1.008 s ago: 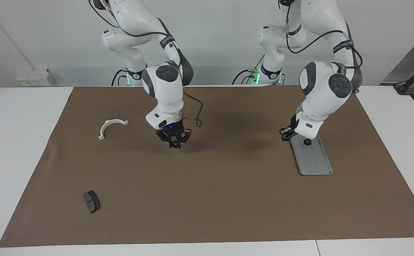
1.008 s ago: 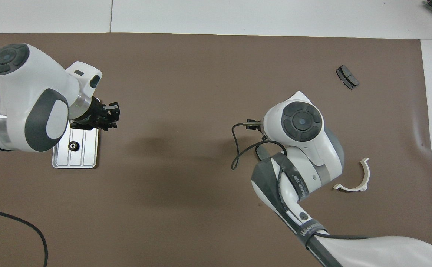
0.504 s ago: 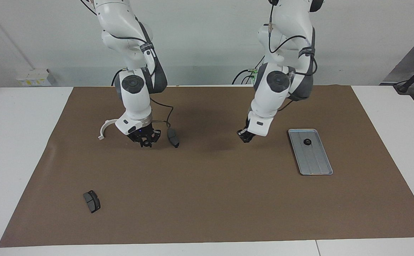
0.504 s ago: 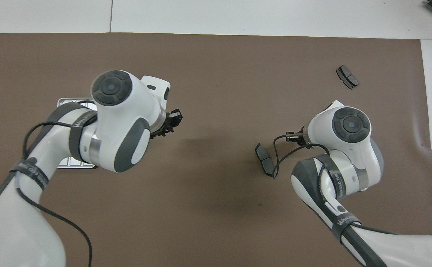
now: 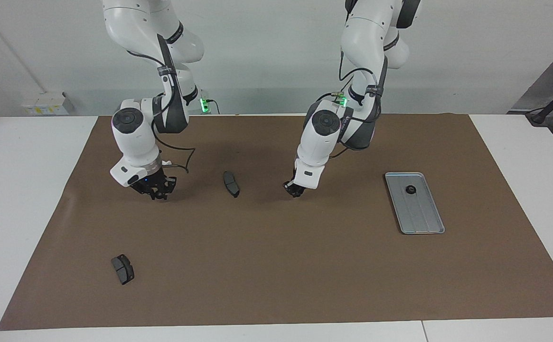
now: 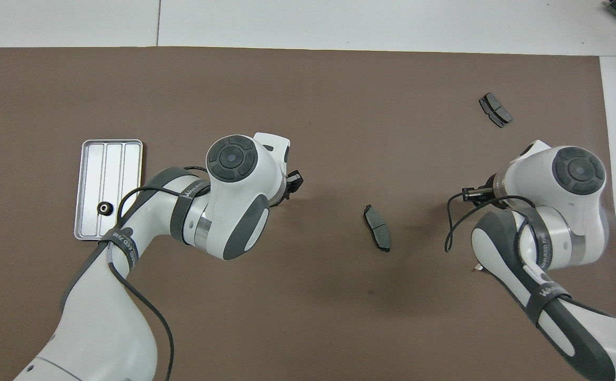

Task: Place bearing gear from tray to pile
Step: 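Set a bearing down with the left gripper while the right gripper drops another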

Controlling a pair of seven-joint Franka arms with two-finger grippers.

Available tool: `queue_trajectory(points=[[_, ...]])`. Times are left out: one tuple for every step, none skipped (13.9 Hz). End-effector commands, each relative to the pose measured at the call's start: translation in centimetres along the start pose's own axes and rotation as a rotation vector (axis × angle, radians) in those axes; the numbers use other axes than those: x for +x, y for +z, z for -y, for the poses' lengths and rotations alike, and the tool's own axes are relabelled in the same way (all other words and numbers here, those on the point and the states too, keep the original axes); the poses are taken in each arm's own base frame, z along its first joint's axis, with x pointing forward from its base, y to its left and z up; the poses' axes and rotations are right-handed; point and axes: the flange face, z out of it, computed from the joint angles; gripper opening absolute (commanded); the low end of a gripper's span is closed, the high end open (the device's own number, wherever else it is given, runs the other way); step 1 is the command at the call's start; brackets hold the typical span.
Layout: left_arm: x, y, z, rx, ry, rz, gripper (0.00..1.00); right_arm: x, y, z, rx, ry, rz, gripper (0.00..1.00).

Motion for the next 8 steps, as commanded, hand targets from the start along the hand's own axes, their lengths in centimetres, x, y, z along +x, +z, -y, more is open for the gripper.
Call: queue_trajectory(points=[[-0.5,-0.5,0.3,-0.001,-0.005,0.011,0.79,-0.3,0.6,-1.6,0.011,-0.003,-0.017,0.08],[-0.4,-0.6,0.4,0.010,-0.002,0.013,0.82,0.0,0.9,-2.2,0.012,0.007,-0.030,0.08],[0.3,-1.0,0.8,0.012,-0.011,0.008,0.84,0.2,1.3,-2.4,0.014,0.011,-0.036,0.12],[1.1,-1.7,1.3,0.010,-0.021,0.001,0.85,0.3,1.6,-2.6,0.015,0.017,-0.048,0.21],[3.0,-3.4,2.3,-0.003,-0.049,-0.007,0.85,0.4,1.7,-2.7,0.016,0.022,-0.050,0.30],[5.3,-5.1,4.1,-0.004,-0.068,-0.008,0.85,0.3,1.7,-2.9,0.016,0.026,-0.050,0.47],[7.0,-7.2,6.0,-0.001,-0.029,-0.001,0.85,0.3,1.7,-2.8,0.017,0.024,-0.047,0.71],[8.6,-8.9,8.5,0.011,0.020,0.016,0.84,0.5,1.4,-2.6,0.016,0.022,-0.049,0.86]])
